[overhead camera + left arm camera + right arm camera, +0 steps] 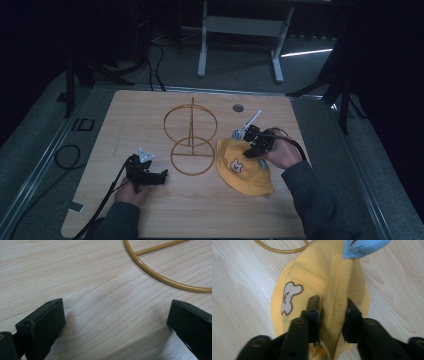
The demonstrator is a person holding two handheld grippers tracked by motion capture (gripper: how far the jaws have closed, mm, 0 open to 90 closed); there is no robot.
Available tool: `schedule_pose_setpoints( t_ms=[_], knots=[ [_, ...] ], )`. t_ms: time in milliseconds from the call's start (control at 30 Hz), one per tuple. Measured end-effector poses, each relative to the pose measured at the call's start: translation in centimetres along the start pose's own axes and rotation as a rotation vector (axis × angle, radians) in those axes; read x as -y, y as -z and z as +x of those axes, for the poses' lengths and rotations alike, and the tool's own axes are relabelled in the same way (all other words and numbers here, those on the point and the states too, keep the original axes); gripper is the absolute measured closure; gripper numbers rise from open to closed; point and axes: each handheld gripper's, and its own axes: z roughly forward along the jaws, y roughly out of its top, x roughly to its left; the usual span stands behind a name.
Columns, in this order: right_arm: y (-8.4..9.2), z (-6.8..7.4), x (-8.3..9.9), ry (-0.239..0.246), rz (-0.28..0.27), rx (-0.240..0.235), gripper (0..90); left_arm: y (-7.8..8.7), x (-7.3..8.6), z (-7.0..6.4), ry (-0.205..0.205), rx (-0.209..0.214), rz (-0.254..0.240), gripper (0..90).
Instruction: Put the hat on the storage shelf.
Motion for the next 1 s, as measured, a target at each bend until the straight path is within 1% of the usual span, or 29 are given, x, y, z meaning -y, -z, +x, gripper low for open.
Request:
schedule_pose_setpoints(
  t_ms=[100,233,367,533,900,1000],
  knots=[
    [0.1,0.2,0.0,0.008,-0.004,0.013,77.3,0.0,0.0,0.0,0.000,0.000,0.000,1.9],
    [0.3,0.4,0.1,0.029,-0.005,0.024,78.1,0.0,0.0,0.0,0.000,0.000,0.000,1.8],
    [0.5,0.6,0.2,0.034,-0.008,0.032,78.2,0.0,0.0,0.0,0.000,0.000,0.000,1.9],
    [0.8,0.6,0.5,0.043,-0.006,0.030,78.4,0.0,0.0,0.0,0.000,0.000,0.000,1.9],
    [1.5,1.0,0.9,0.057,-0.027,0.039,78.9,0.0,0.0,0.0,0.000,0.000,0.001,1.9],
    [1.8,1.1,1.1,0.056,-0.040,0.041,78.9,0.0,0.0,0.0,-0.001,0.000,0.001,1.9]
  ],
)
